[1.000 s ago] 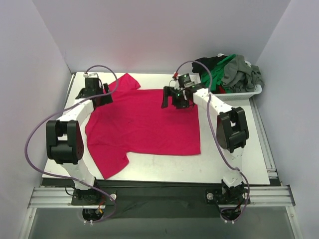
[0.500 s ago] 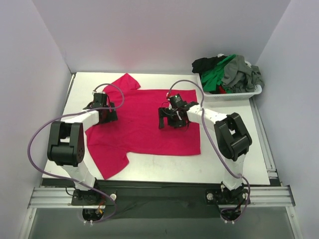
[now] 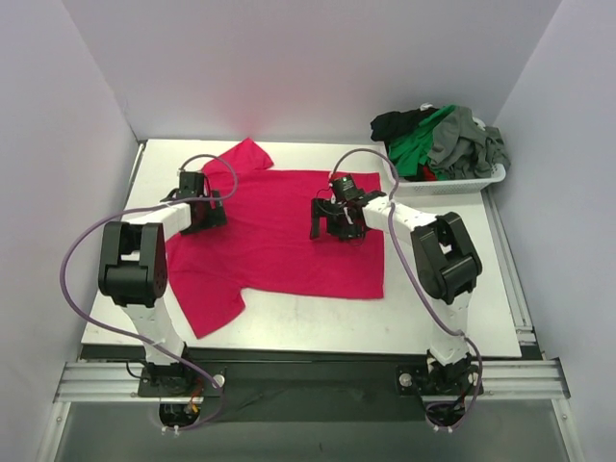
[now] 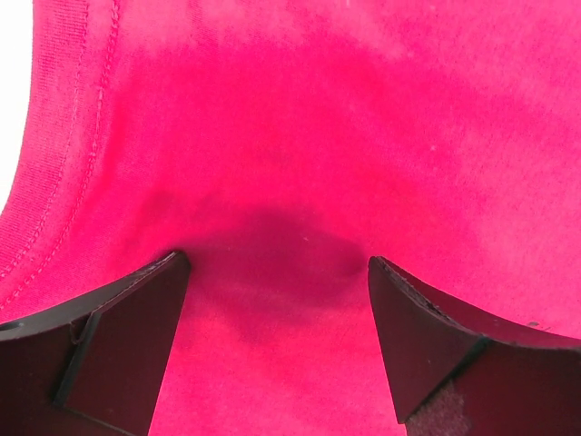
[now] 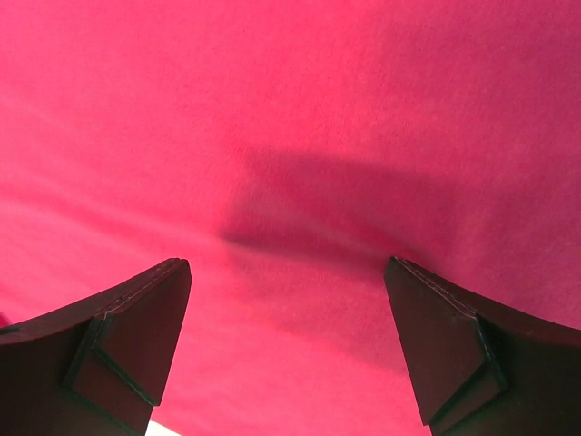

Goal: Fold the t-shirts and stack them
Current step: Flatten out the tshirt

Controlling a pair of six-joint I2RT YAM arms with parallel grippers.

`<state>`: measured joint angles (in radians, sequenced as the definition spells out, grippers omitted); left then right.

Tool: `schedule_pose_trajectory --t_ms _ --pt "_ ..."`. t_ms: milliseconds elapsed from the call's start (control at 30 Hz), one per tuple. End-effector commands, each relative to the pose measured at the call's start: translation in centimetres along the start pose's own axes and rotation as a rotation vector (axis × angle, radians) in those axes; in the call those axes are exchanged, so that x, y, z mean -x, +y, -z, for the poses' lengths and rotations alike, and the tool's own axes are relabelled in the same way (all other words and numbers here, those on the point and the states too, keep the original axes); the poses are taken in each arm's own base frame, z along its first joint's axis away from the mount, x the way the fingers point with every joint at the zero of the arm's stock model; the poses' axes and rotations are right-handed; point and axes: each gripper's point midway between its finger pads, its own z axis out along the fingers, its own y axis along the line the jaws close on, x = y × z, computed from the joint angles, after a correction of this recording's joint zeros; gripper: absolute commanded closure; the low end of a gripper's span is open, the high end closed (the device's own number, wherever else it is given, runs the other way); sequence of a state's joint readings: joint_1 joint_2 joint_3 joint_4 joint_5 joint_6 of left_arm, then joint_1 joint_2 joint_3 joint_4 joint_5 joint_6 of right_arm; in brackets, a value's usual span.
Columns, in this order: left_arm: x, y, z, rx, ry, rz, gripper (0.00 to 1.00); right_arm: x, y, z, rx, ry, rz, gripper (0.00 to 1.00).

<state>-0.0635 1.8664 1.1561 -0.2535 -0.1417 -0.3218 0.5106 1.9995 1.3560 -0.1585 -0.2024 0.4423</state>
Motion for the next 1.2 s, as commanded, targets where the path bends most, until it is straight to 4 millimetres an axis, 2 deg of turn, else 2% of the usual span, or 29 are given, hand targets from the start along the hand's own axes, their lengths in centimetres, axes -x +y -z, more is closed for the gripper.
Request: schedule_pose_trajectory --t_ms 0,67,100,133,167,200,300,333,400,433,500,567,633,667,733,867,933,1000,1033,1067,1100,1133,1167 --pt "1.3 -0.8 -0.9 -0.031 0.008 0.006 0.09 -0.2 -1.8 -1.1 -0.043 0.045 -0.035 0.07" --pt "1.5 -1.0 -1.3 -0.034 0.011 0.001 0.09 0.1 -2.3 -1.4 -0.047 0.052 -0.045 0.07" --pt "2.4 -1.2 -1.3 -0.039 -0.003 -0.002 0.09 0.0 -2.6 -1.8 -0.05 0.062 -0.05 0.07" --pt "2.6 -1.3 -1.4 -0.037 -0.002 -0.004 0.09 0.8 -2.2 -1.8 -0.037 0.052 -0.05 0.07" --pt "2.2 -1.2 -1.7 -0.029 0.018 -0.009 0.09 1.0 -2.5 -1.9 -0.037 0.057 -0.057 0.07" --pt "3.3 -1.4 -1.6 -0.031 0.001 -0.012 0.09 1.1 -2.7 -2.4 -0.04 0.066 -0.059 0.07" --pt "3.8 -1.4 -2.3 -0.013 0.013 -0.023 0.08 2.5 -3.0 -2.7 -0.03 0.063 -0.081 0.07" --pt "4.8 -1.7 -2.2 -0.011 0.004 -0.027 0.08 2.8 -3.0 -2.8 -0.025 0.061 -0.084 0.07" --pt "5.0 -1.6 -3.1 0.0 0.017 -0.034 0.08 4.2 -3.0 -2.8 -0.012 0.045 -0.092 0.07" --pt "5.9 -1.8 -3.0 0.002 0.006 -0.035 0.08 4.5 -2.9 -2.8 -0.009 0.045 -0.094 0.07" --pt "5.9 -1.7 -4.1 0.015 0.025 -0.04 0.08 6.0 -3.0 -2.9 0.004 0.029 -0.101 0.07" --pt "6.5 -1.7 -4.8 0.029 0.03 -0.045 0.08 6.5 -3.2 -3.0 0.008 0.032 -0.105 0.07" --pt "6.9 -1.9 -5.2 0.031 0.025 -0.049 0.08 7.7 -3.3 -3.2 0.016 0.02 -0.104 0.07" --pt "8.0 -2.2 -5.3 0.029 0.008 -0.047 0.08 8.2 -3.2 -3.1 0.02 0.015 -0.101 0.07" --pt "8.7 -2.3 -5.2 0.037 -0.002 -0.059 0.08 9.4 -3.1 -3.0 0.029 0.003 -0.093 0.07" --pt "10.5 -3.7 -3.7 0.01 -0.063 -0.083 0.08 11.0 -2.7 -1.8 0.035 -0.041 -0.055 0.07" --pt "10.7 -4.5 -3.1 -0.005 -0.087 -0.092 0.08 11.6 -2.4 -1.0 0.042 -0.061 -0.042 0.07" --pt "11.5 -5.2 -1.4 -0.02 -0.129 -0.092 0.08 12.1 -1.9 0.1 0.055 -0.078 -0.026 0.07" --pt "11.2 -5.7 -1.1 -0.021 -0.14 -0.102 0.08 12.2 -1.9 0.5 0.054 -0.085 -0.023 0.07" --pt "11.9 -6.0 0.3 -0.026 -0.173 -0.099 0.08 11.9 -1.8 0.7 0.053 -0.082 -0.018 0.07" --pt "12.0 -6.2 0.9 -0.022 -0.187 -0.102 0.08 12.2 -1.6 1.7 0.057 -0.1 -0.007 0.07" --pt "11.2 -6.3 1.2 -0.002 -0.189 -0.113 0.08 12.2 -1.6 2.1 0.056 -0.104 0.001 0.07" --pt "11.7 -6.4 2.7 -0.001 -0.221 -0.112 0.08 11.6 -1.7 2.3 0.05 -0.098 0.002 0.07"
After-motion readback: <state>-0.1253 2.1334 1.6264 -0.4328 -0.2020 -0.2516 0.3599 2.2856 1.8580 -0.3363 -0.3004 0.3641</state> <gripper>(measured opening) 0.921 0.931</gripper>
